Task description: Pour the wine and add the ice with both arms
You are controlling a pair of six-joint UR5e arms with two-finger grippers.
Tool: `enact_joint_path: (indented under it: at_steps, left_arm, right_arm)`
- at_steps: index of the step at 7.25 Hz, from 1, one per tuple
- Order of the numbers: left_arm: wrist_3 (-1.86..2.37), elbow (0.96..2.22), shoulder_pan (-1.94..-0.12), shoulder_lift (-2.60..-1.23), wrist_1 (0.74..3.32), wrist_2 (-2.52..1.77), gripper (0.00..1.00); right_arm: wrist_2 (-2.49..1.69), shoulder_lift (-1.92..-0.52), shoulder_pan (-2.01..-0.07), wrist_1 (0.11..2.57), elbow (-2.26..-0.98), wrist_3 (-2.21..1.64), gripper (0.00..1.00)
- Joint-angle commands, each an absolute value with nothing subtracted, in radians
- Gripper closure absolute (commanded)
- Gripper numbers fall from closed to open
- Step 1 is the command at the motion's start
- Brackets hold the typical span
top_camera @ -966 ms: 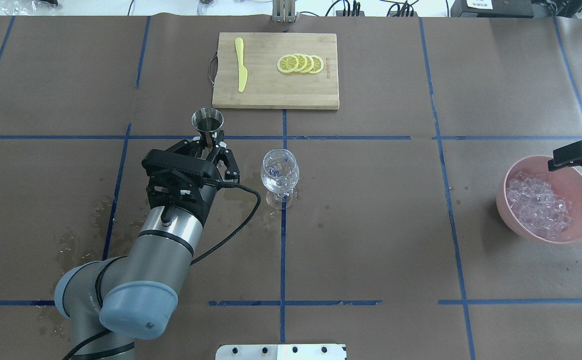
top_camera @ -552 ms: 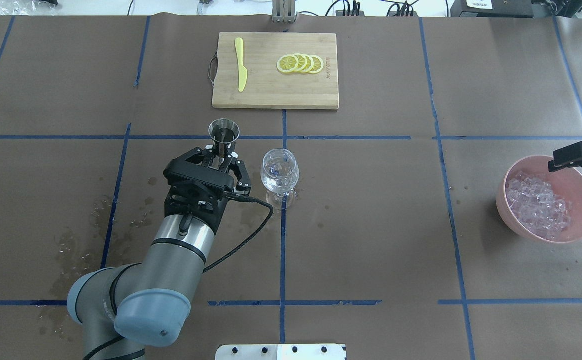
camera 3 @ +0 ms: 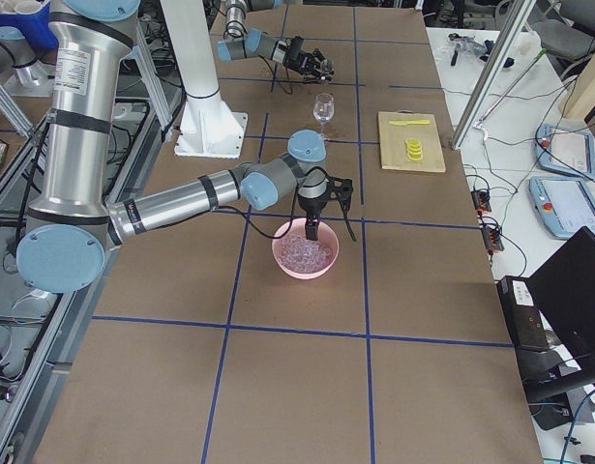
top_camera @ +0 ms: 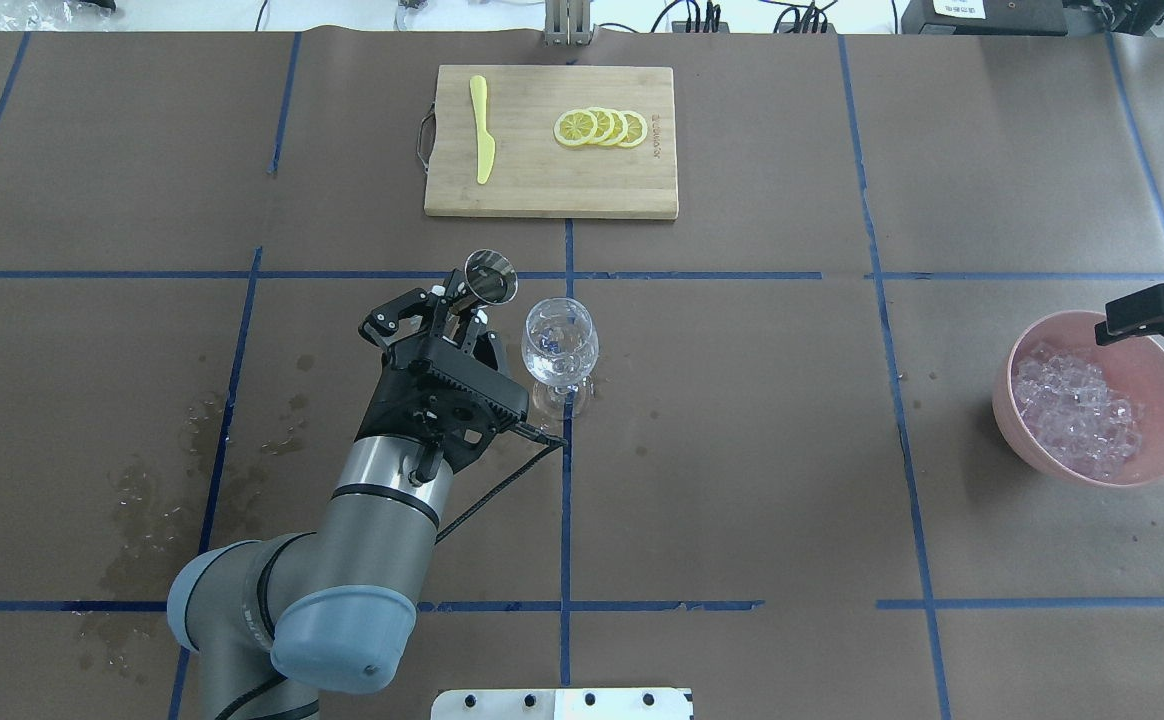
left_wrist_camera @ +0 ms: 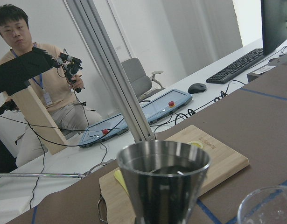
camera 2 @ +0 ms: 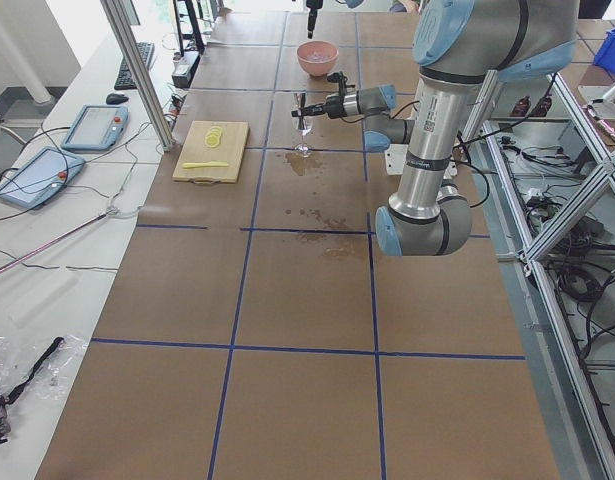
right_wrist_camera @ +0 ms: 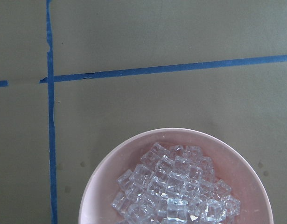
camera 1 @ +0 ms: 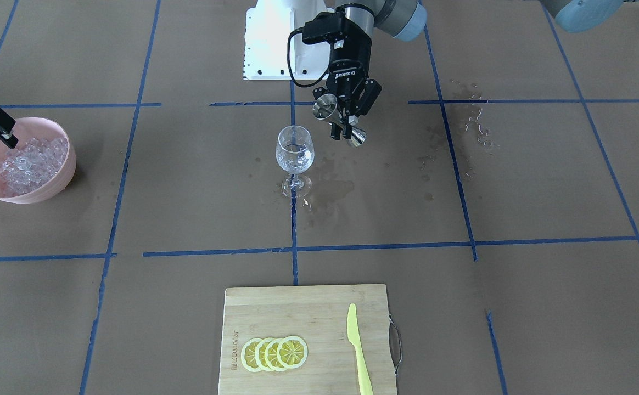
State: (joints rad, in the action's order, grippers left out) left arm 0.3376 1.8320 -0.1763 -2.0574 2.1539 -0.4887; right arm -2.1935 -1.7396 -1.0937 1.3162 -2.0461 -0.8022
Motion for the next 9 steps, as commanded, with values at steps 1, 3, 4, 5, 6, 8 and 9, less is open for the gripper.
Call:
enact_joint_path:
  at_steps: [1,3,4,5,6,8,9]
  left_arm:
    - [0.201,1.806,-0.170,-2.074,2.154,-0.453,1.00]
    - [0.064,1.799,-0.167,-2.089,2.119,-0.427,1.00]
    - [0.025,1.798,-0.161,-2.101,2.097,-0.425,1.00]
    - [-0.018,1.798,-0.161,-2.105,2.083,-0.425,1.00]
    - [-0.085,1.802,-0.163,-2.111,2.048,-0.422,1.00]
    - [-0.142,1.807,-0.163,-2.115,2.034,-0.414,1.00]
    - [-0.185,1.807,-0.161,-2.115,2.033,-0.401,1.00]
  right_arm:
    - [-2.194,-1.740,-1.094,1.316,-2.045,-0.802,0.00]
    - [-2.195,-1.738,-1.092,1.316,-2.042,-0.801,0.00]
    - [-2.195,-1.736,-1.092,1.316,-2.042,-0.802,0.00]
    - [-2.195,-1.738,-1.092,1.316,-2.042,-0.802,0.00]
    - [-2.197,-1.736,-1.092,1.315,-2.036,-0.802,0.00]
    - [-2.197,-1.733,-1.092,1.315,-2.029,-0.802,0.00]
    - [-2.197,-1.732,-1.092,1.315,-2.029,-0.804,0.00]
